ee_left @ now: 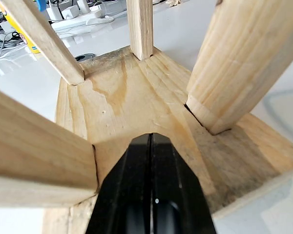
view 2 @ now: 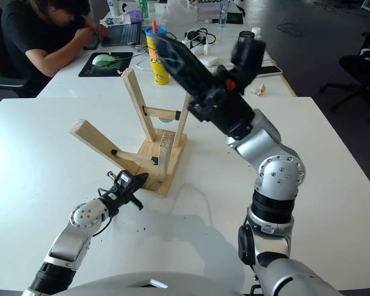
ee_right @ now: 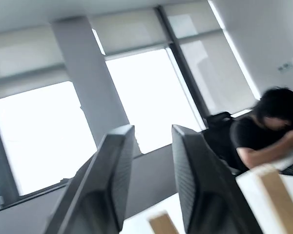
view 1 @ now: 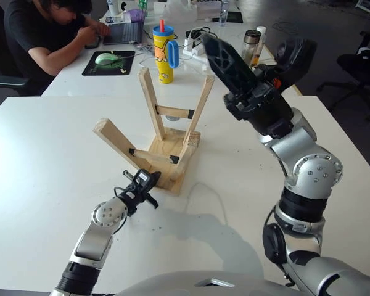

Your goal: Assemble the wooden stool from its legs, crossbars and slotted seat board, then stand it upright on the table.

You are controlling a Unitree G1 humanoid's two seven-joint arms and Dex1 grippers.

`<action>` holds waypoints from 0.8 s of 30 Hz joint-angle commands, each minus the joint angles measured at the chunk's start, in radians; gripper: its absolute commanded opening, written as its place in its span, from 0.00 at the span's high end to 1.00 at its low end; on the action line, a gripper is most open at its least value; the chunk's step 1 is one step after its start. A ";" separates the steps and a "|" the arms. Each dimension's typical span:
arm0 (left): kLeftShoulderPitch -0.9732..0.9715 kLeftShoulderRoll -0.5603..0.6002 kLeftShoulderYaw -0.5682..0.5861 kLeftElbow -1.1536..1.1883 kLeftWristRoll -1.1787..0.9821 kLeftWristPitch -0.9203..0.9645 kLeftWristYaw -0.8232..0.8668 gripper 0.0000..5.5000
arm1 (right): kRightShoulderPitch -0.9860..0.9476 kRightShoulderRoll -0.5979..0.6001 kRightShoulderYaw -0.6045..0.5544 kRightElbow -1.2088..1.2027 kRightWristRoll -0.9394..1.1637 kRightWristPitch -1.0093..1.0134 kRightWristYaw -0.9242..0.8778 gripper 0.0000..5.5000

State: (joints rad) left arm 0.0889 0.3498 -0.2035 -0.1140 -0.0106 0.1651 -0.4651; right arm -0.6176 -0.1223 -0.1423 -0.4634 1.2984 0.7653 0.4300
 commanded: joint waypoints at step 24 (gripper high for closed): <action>-0.093 -0.071 -0.088 0.321 0.068 0.141 0.067 1.00 | -0.096 0.005 0.065 0.272 -0.332 -0.260 -0.150 1.00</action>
State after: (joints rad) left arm -0.0601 0.2814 -0.2492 0.0678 0.0043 0.1716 -0.4095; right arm -0.5852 -0.1342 0.0511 -0.1984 0.8884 0.5642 0.2890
